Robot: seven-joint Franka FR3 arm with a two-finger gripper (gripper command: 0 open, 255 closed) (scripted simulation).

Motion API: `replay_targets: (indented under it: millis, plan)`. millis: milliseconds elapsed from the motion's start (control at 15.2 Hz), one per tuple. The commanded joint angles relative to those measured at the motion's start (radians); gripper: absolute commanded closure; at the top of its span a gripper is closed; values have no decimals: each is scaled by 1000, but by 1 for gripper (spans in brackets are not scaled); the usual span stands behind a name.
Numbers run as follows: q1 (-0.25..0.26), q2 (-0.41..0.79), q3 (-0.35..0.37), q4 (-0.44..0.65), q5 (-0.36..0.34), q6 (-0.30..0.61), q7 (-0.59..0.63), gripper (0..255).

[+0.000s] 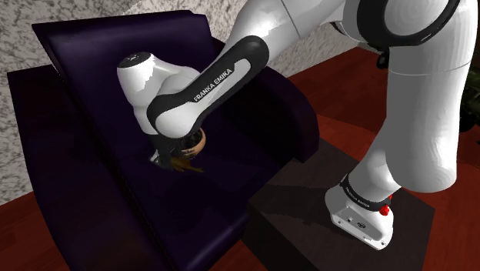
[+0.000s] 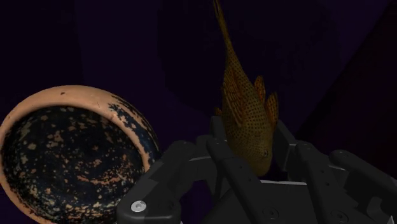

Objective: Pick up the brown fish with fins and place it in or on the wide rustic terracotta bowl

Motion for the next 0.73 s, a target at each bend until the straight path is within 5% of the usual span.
replay_targets:
  millis: [0,660]
  plan:
    - [-4,-18,5,5,9,-22,-6,255]
    - [-72,116,-47,243,-9,-123,-149,255]
